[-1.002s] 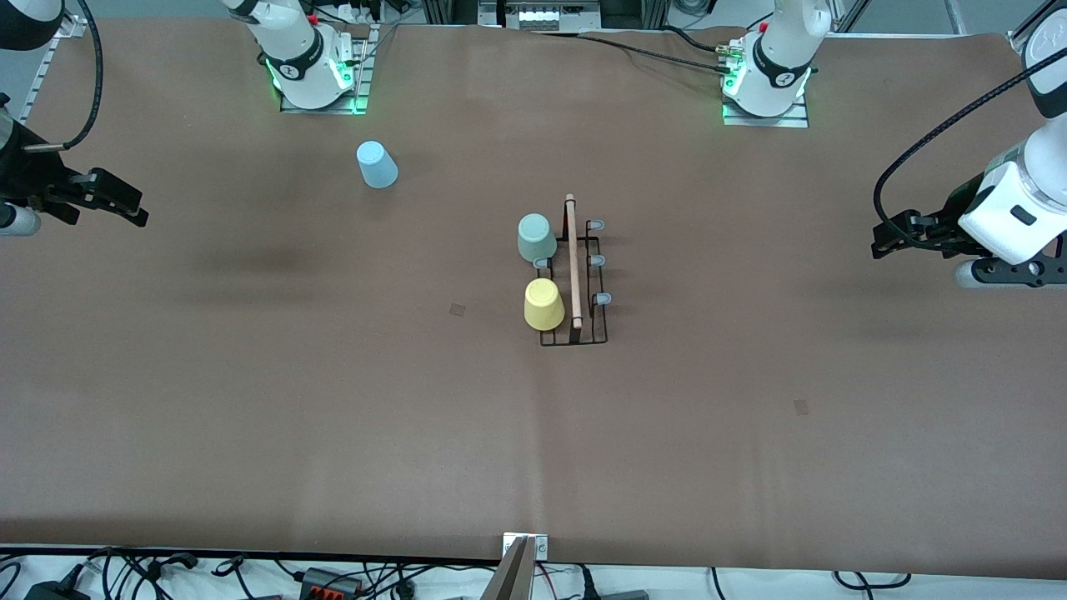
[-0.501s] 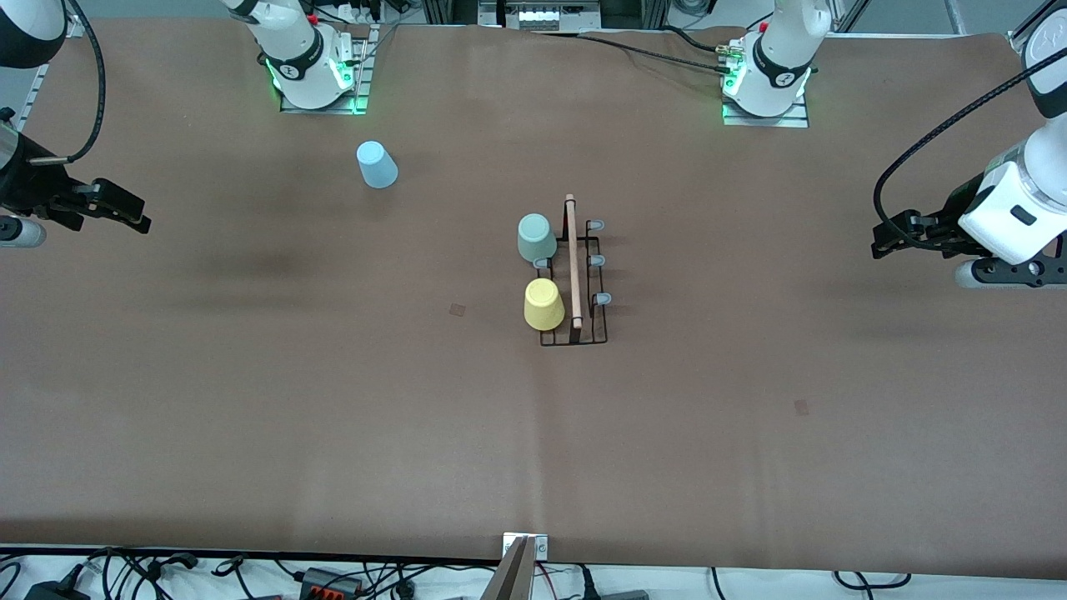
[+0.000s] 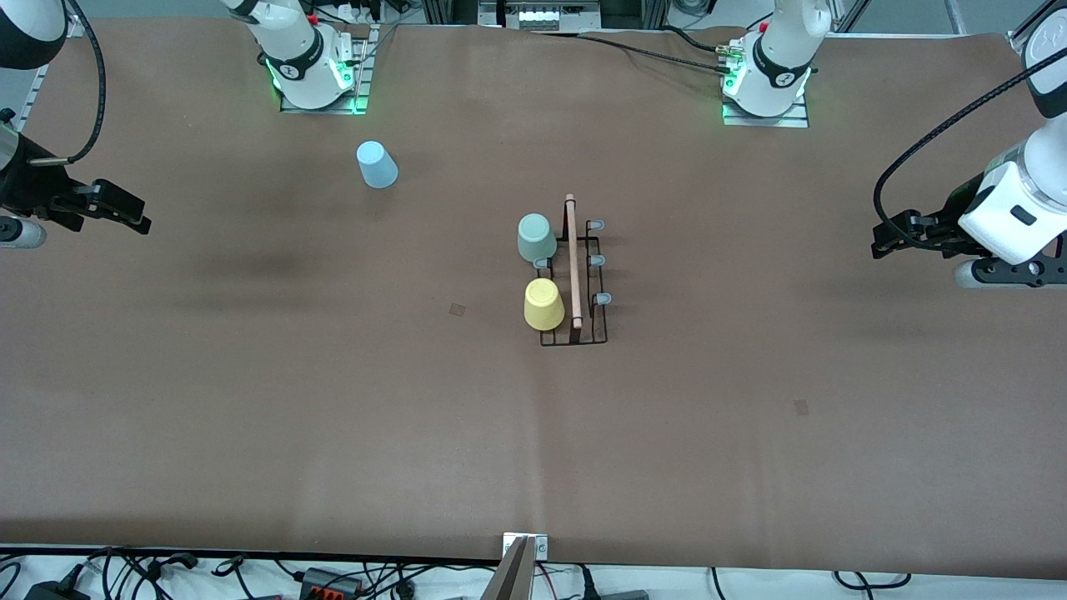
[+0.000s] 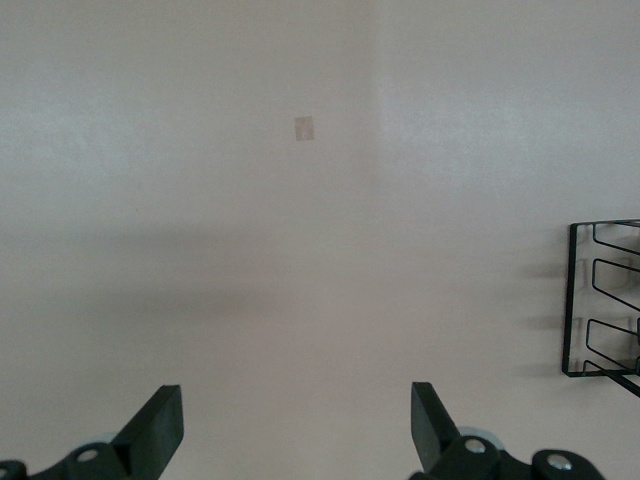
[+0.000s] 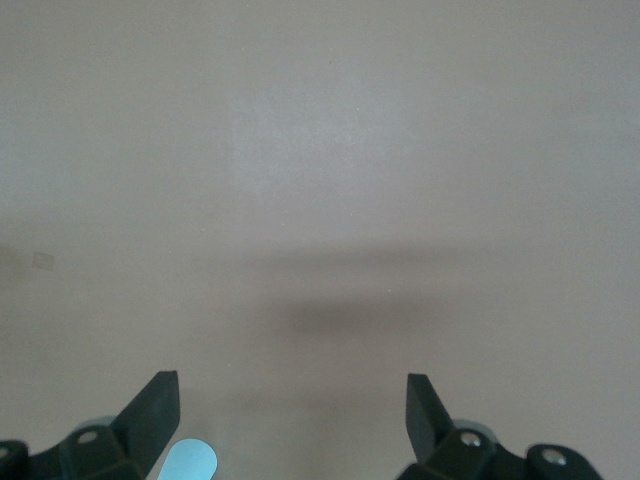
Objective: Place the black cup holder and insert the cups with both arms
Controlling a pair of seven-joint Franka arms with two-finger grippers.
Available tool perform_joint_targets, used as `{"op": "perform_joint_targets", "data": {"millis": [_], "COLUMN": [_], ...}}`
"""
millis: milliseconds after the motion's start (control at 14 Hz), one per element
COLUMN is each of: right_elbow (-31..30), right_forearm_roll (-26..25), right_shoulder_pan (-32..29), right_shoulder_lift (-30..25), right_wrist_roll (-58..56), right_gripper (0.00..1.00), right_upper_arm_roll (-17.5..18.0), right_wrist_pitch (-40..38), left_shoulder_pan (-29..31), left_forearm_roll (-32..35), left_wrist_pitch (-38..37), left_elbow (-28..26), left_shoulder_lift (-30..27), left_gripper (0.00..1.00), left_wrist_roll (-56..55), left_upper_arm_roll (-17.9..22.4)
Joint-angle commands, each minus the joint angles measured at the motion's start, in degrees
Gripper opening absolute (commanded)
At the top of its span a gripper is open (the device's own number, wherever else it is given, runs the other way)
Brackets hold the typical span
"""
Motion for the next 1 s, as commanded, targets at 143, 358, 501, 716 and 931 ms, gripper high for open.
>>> {"op": "perform_joint_targets", "data": {"millis": [143, 358, 501, 716, 931], "right_elbow": [0.39, 0.39, 0.39, 0.48, 0.48], "right_forearm_roll": [-0.67, -0.67, -0.67, -0.67, -0.67], "right_shoulder_pan": [-0.61, -0.52, -0.44, -0.26, -0.08], "right_shoulder_lift": [0.17, 0.17, 0.08, -0.7, -1.58], "right_wrist_roll": [-0.11, -0.29, -0.11, -0.9, -0.12], "right_gripper": [1.0, 1.0, 1.0, 1.0, 1.0], "right_upper_arm_roll": [0.44, 0.44, 0.44, 0.44, 0.53], "right_wrist_pitch": [0.24, 0.06, -0.2, -0.9, -3.97], "left_shoulder_pan": [-0.63, -0.63, -0.63, -0.63, -0.72], "left_forearm_roll": [-0.84, -0.84, -0.84, -0.84, -0.92], "left_wrist_pitch": [-1.16, -1.16, -1.16, -1.16, -1.16], "left_elbow": [0.94, 0.94, 0.94, 0.94, 0.94], "left_shoulder_lift": [-0.03, -0.03, -0.03, -0.03, -0.03], "left_gripper": [1.0, 1.0, 1.0, 1.0, 1.0], "left_wrist_roll": [-0.27, -0.27, -0.36, -0.36, -0.27], "left_upper_arm_roll": [0.7, 0.7, 0.7, 0.7, 0.7]}}
